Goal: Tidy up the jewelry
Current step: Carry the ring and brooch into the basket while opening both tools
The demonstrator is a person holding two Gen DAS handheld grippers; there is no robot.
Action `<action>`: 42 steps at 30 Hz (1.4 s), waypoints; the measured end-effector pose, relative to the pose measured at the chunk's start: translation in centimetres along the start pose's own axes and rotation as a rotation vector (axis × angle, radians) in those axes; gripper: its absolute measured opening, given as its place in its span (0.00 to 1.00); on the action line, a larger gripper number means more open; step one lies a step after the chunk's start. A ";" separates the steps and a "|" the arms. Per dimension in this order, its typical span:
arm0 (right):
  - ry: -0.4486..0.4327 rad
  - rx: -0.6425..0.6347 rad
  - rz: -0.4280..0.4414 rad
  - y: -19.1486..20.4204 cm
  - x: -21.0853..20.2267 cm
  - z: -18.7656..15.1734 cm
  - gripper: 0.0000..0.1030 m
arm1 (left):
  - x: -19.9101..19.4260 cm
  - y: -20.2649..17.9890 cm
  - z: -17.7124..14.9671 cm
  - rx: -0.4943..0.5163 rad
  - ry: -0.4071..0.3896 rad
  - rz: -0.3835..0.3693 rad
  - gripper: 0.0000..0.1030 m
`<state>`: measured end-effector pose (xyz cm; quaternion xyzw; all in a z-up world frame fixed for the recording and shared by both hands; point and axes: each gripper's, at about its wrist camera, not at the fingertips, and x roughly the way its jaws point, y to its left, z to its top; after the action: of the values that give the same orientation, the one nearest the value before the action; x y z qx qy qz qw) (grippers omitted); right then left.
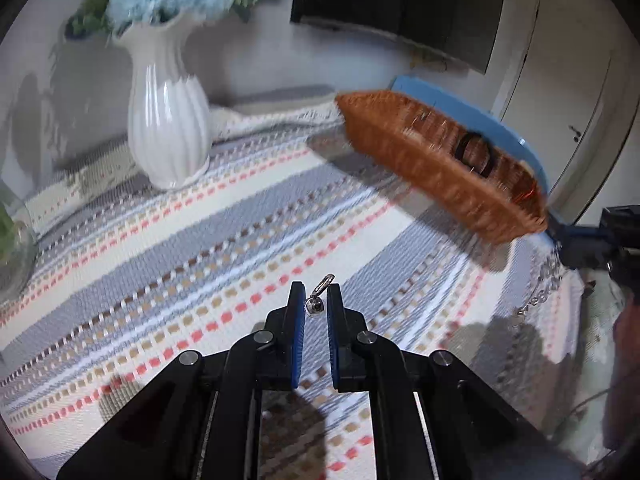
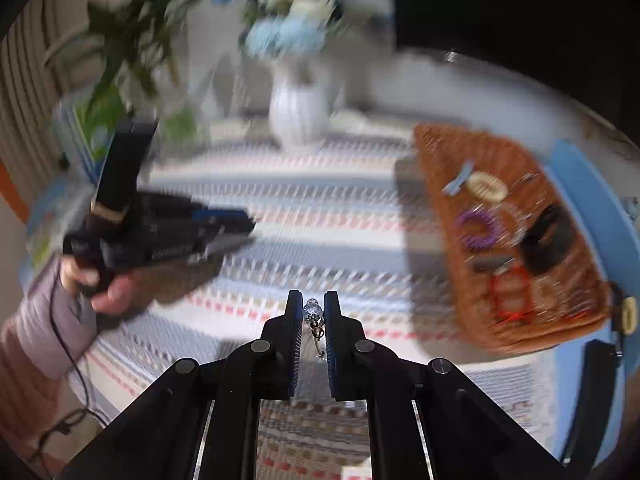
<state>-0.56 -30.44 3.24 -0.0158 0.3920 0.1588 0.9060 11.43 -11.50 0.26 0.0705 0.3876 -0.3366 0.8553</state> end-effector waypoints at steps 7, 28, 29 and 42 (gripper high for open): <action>-0.175 0.160 -0.068 -7.1 -5.8 4.2 0.10 | -1.2 -4.7 8.1 0.074 -0.103 -0.049 0.08; -0.060 0.427 -0.188 -23.3 8.5 13.8 0.13 | 15.9 -7.8 18.9 0.070 -0.003 -0.110 0.08; -0.066 0.435 -0.176 -23.5 8.6 13.8 0.14 | 15.9 -7.7 18.8 0.058 -0.007 -0.128 0.12; -0.165 0.396 -0.138 -17.6 -0.1 11.3 0.37 | 4.5 -6.6 14.7 -0.063 -0.121 -0.162 0.48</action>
<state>12.61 -45.42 9.47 0.1488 0.3380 0.0172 0.9291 18.46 -24.56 8.12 -0.0086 0.3499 -0.3961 0.8489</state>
